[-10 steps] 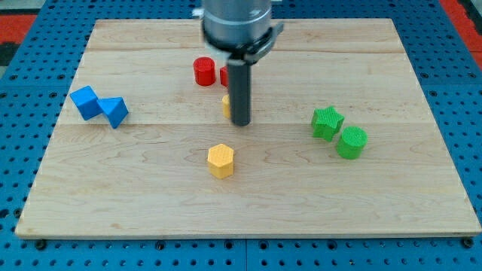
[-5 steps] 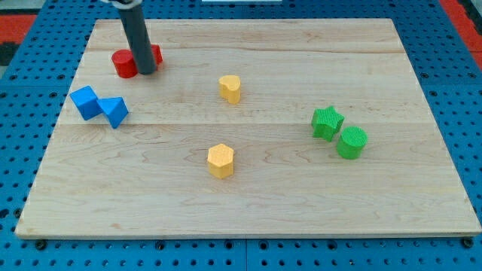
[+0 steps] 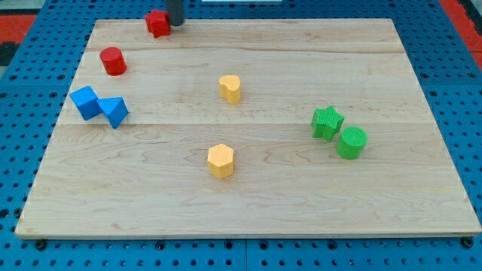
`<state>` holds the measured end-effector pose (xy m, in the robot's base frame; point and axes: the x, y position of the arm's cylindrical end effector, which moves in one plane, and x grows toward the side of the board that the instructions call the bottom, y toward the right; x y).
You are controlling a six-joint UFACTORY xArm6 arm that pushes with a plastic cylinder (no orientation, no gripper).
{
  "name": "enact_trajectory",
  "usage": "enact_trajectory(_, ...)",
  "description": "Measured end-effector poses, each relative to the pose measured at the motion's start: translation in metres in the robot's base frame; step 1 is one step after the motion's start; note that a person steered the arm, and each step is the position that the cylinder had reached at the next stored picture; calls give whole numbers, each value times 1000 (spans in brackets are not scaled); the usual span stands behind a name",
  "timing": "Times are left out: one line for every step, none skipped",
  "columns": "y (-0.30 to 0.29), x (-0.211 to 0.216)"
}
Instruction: Place both the red blocks at the top left side of the board
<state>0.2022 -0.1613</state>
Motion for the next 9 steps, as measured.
enact_trajectory(-17,54)
enact_trajectory(18,103)
enact_trajectory(16,133)
enact_trajectory(-75,144)
enact_trajectory(-85,103)
enact_trajectory(-62,53)
enact_trajectory(-60,109)
enact_trajectory(-4,106)
enact_trajectory(-33,77)
